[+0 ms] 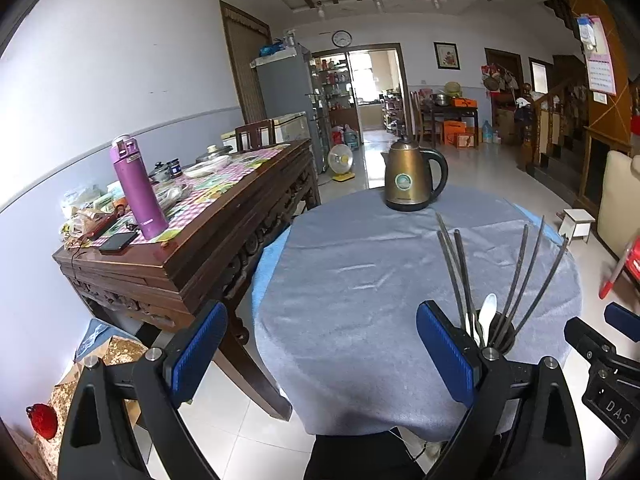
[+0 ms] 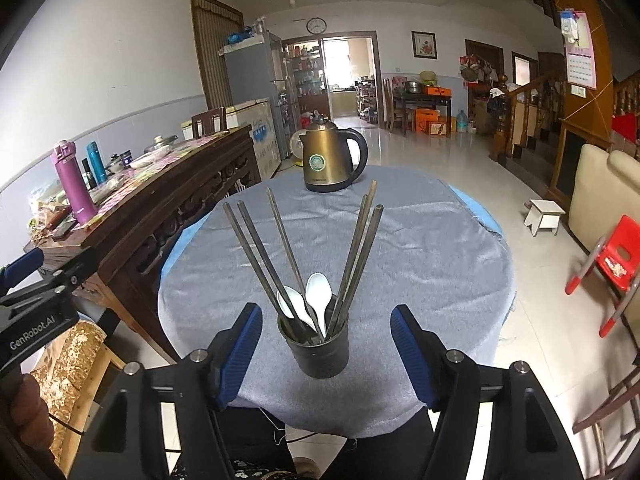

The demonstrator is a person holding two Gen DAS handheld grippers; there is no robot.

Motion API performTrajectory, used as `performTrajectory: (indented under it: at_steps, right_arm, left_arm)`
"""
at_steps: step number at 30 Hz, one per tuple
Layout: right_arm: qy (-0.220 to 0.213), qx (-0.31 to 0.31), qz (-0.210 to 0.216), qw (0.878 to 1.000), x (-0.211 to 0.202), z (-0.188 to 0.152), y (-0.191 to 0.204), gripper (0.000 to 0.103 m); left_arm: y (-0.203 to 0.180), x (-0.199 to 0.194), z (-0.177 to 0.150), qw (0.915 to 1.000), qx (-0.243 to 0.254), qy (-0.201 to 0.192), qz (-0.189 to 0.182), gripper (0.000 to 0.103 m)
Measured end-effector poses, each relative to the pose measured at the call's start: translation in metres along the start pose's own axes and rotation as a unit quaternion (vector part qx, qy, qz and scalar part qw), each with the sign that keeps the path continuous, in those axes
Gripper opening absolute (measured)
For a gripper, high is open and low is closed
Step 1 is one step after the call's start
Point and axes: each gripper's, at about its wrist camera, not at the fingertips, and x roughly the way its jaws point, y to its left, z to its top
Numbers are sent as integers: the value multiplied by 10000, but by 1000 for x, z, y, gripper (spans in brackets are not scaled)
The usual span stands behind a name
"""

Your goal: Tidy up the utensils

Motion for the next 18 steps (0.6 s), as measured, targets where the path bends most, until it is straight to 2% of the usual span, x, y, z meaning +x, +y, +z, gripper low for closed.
performTrajectory:
  at_steps: [18]
  right_arm:
    - [-121,-14,-101,9999,-4,1,-2,71]
  left_arm:
    - [-8,-4,-3,9997,21,17,-230,96]
